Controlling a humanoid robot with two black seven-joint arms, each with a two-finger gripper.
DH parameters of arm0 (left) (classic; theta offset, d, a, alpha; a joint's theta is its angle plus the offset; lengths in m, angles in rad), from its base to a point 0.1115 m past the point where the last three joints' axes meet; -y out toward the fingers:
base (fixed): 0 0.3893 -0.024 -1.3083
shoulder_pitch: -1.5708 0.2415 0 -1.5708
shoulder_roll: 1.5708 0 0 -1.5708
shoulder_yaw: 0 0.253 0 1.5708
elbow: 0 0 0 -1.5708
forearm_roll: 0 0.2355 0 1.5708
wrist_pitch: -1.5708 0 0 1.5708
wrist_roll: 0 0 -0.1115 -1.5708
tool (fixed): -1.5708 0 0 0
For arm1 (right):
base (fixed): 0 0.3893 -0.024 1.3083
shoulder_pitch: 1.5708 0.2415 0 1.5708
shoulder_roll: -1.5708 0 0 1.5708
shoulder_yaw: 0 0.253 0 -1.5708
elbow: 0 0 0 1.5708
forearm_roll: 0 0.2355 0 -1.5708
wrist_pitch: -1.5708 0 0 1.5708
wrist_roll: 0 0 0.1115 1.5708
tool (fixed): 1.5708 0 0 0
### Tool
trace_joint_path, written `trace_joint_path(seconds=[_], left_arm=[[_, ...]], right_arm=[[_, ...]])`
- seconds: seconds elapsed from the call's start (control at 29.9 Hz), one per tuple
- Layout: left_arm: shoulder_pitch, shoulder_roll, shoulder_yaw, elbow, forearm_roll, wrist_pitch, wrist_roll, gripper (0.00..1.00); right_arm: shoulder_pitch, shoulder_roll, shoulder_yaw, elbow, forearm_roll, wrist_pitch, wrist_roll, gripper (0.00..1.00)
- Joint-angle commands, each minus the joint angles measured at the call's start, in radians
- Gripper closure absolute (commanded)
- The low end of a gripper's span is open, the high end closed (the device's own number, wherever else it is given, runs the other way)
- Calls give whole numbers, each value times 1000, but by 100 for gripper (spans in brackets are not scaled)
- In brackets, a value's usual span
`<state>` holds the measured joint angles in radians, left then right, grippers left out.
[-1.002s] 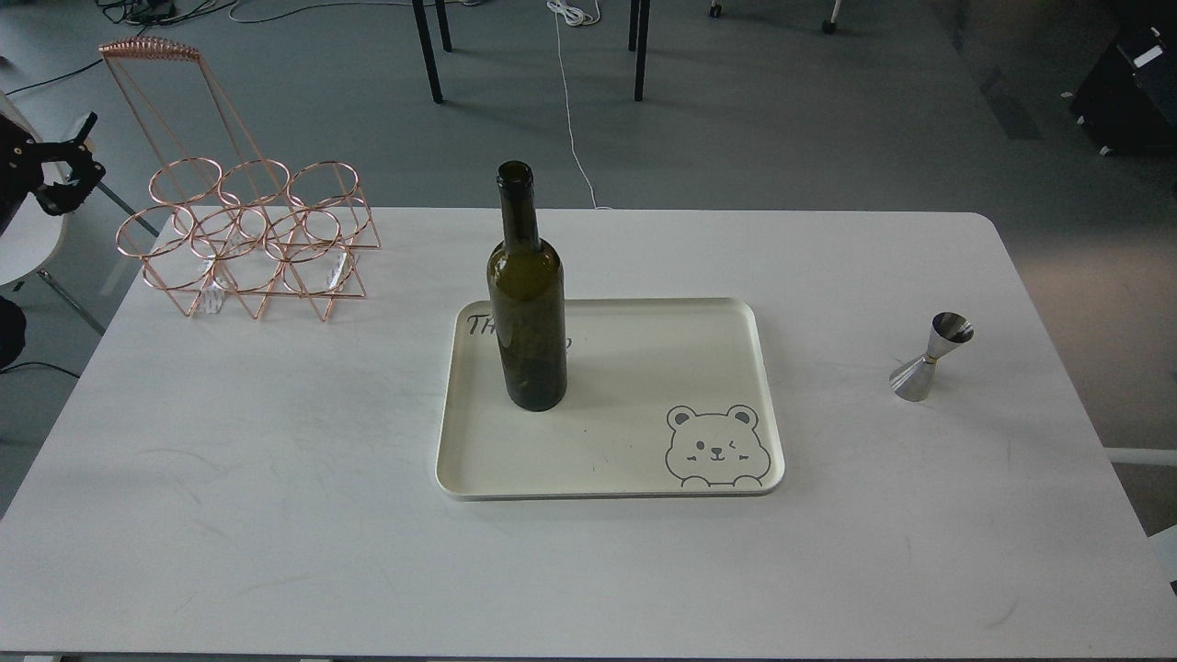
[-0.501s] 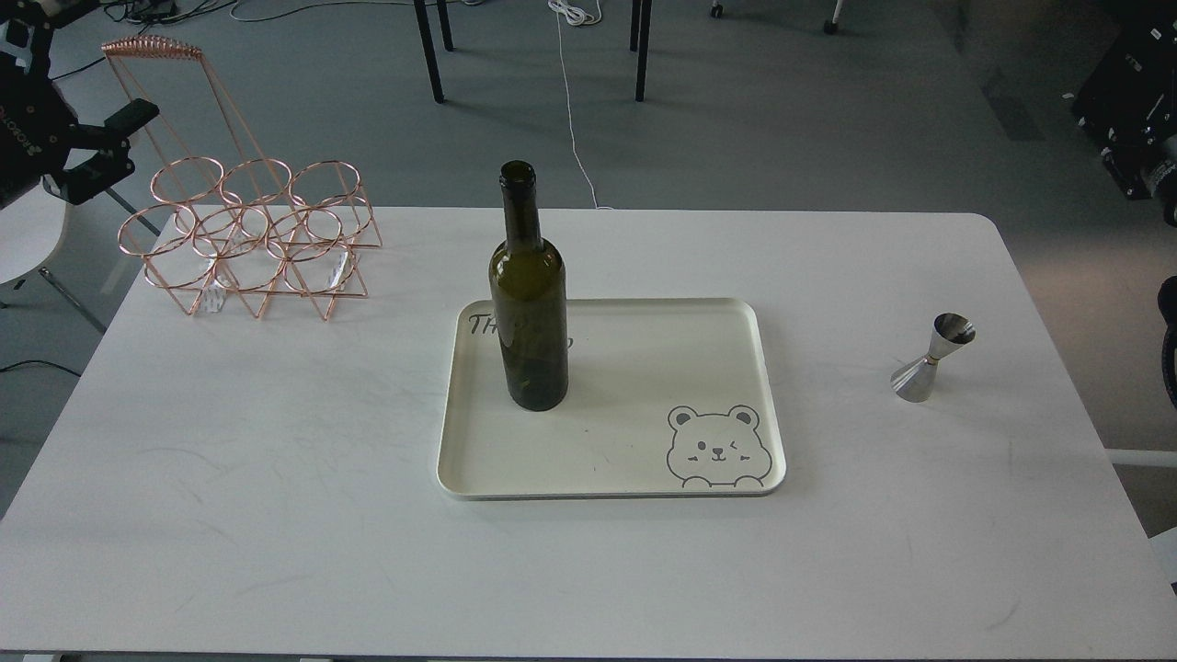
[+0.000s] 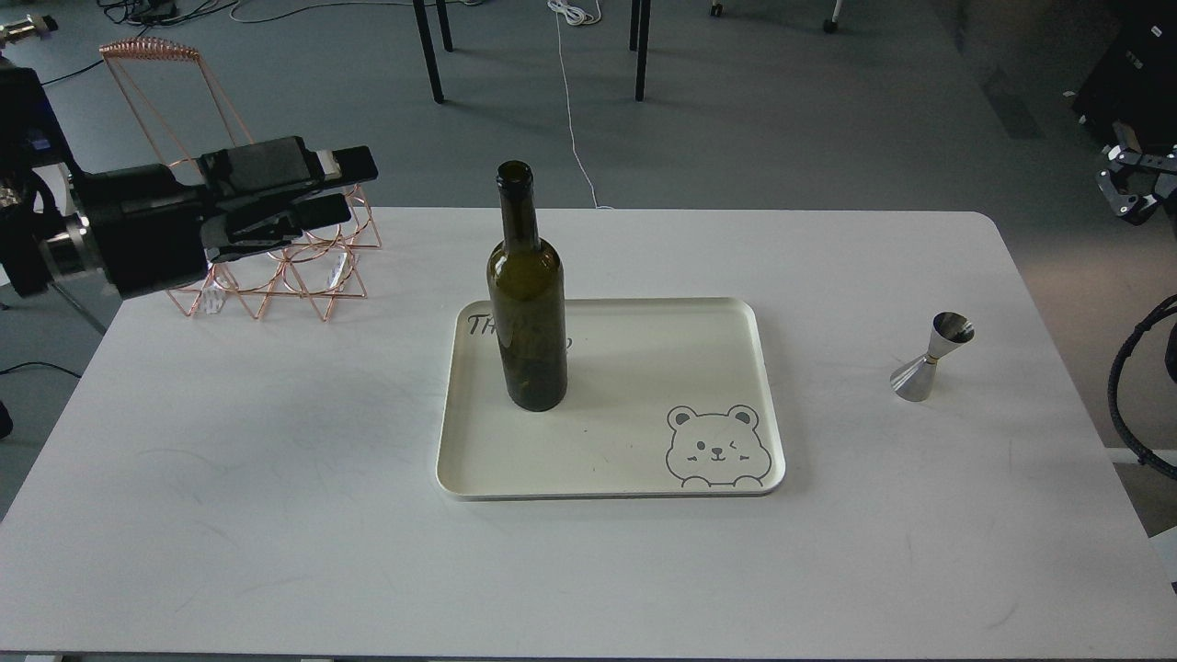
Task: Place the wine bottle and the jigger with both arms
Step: 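Withdraw the right gripper and reach the left gripper toward the wine bottle, then grasp the green wine bottle neck with the left gripper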
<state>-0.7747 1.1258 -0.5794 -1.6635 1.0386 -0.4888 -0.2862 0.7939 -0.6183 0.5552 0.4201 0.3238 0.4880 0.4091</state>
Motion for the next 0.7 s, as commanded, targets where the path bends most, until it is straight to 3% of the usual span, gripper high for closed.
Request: trace_joint_path(seconds=[0.0,0.27,0.67], left_arm=[[0,-32,3,-44,173,12,-1,1],[14,-156,19,-45,595,200,1,2],[22,-316,26,42,833,289,15,6]], right_arm=[[-28,8,38,-18,11,1,-9,0],[-33,55,58,-20,17,1,-9,0],[-35,54,68,-20,17,1,-7,0]])
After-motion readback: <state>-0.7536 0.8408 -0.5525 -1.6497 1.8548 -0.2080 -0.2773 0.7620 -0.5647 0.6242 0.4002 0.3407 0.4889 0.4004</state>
